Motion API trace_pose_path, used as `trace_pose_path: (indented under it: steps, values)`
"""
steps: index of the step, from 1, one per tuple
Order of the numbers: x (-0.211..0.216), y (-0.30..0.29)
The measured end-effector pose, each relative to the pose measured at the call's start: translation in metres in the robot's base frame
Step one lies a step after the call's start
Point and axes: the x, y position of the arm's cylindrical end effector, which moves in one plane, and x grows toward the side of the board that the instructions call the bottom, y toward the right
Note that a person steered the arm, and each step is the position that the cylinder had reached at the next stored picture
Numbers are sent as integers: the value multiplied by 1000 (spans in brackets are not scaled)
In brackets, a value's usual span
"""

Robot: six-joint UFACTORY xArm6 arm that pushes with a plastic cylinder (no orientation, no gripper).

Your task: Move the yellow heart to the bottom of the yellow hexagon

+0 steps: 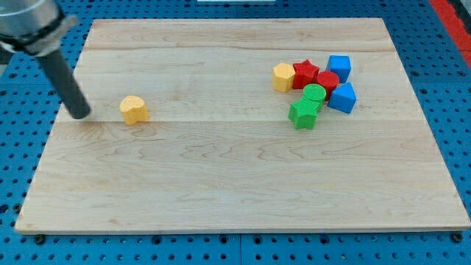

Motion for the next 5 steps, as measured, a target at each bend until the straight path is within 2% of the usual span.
trace_pose_path:
  steps: [1, 2, 3, 4, 5]
  values:
    - [-21, 88]
    - [-10, 127]
    - [-4, 94]
    - [22, 122]
    - [4, 186]
